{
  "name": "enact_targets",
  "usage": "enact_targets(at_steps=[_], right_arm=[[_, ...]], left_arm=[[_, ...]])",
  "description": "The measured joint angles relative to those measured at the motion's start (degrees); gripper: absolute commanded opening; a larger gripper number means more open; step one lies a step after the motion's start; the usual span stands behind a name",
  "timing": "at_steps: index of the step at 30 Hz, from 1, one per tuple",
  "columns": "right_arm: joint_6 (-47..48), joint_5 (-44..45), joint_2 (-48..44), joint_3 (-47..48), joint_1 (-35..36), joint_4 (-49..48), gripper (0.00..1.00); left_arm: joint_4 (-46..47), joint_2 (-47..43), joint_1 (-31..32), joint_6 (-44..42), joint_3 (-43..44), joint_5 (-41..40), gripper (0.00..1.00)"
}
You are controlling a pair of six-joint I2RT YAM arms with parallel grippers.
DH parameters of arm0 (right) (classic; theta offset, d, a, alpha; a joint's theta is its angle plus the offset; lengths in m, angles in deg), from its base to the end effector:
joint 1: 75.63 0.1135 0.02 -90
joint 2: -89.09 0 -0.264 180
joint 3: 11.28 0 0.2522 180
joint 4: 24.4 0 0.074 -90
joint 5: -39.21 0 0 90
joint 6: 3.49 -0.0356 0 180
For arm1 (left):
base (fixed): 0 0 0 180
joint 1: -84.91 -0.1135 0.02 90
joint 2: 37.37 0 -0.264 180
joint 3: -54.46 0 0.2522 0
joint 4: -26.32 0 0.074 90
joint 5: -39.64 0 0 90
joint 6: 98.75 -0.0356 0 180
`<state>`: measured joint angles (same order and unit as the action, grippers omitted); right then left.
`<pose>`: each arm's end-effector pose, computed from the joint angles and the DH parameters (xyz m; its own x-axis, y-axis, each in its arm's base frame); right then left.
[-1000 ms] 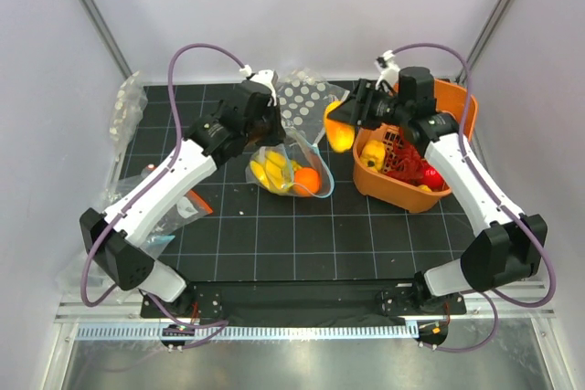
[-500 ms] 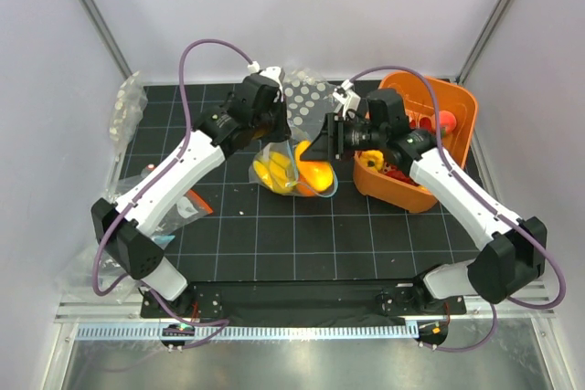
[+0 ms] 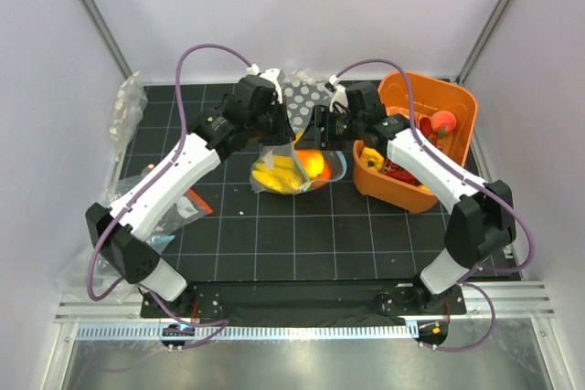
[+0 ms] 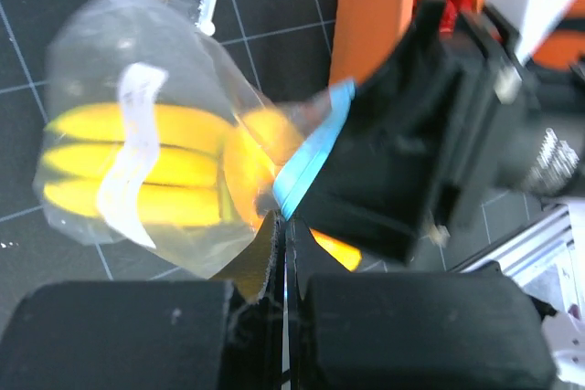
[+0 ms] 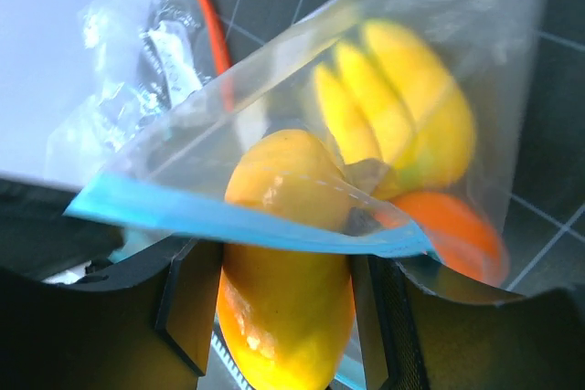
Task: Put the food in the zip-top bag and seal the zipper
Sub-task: Place the fake fruit in the zipper food storage bag.
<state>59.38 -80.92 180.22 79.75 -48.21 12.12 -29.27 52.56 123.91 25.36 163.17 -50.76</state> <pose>0.3127 0.1823 0.3145 -0.8159 0.0210 -0.5778 -0.4313 0.6434 0.6325 0.2692 -0.2177 0.3930 -0.7360 -0.1256 -0.6652 0.2563 0.8578 -0.4455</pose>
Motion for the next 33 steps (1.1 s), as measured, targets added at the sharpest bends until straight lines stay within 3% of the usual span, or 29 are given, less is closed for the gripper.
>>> enact_targets(at_steps=[6,13,20,25,27,28,29,32,33], right_arm=[[-1.92,5.27,1.03,1.81,0.00,-0.92,0.07],[-15.04,10.47,0.00,-3.04,0.02,-9.86,0.07],[-22.62,10.69,-0.20,-4.46,0.68,-16.44,0.06],[-27.65,16.59,-2.62,-9.57,1.53,-18.38,0.10],[-28.72,19.39,-2.73,-10.01,2.25,-18.25,0.27],[-28.79,20.50,-2.73,-10.01,2.84,-18.36,0.44],[-28.79,21.29,-2.73,-10.01,3.52,-18.53,0.54],[-28.87,22.05,-2.71,-10.01,5.20,-19.12,0.73],[-28.72,22.08,-2.71,-10.01,5.42,-19.21,0.75]], left_arm=[[0.02,-2.38,0.00,0.72,-1.16,2.19,0.00],[1.33,-2.47,0.00,1.99,-1.51,5.60,0.00],[2.62,-2.21,0.00,3.10,-1.51,7.85,0.00],[4.90,-1.38,0.00,4.13,-1.66,11.54,0.00],[5.99,-1.31,0.00,4.63,-2.14,13.03,0.00],[6.69,-1.31,0.00,4.85,-2.54,13.92,0.00],[7.39,-1.29,0.00,5.03,-2.93,14.69,0.00],[8.98,-1.05,0.02,5.84,-3.41,16.44,0.00],[9.22,-1.01,0.00,5.97,-3.41,16.65,0.00]])
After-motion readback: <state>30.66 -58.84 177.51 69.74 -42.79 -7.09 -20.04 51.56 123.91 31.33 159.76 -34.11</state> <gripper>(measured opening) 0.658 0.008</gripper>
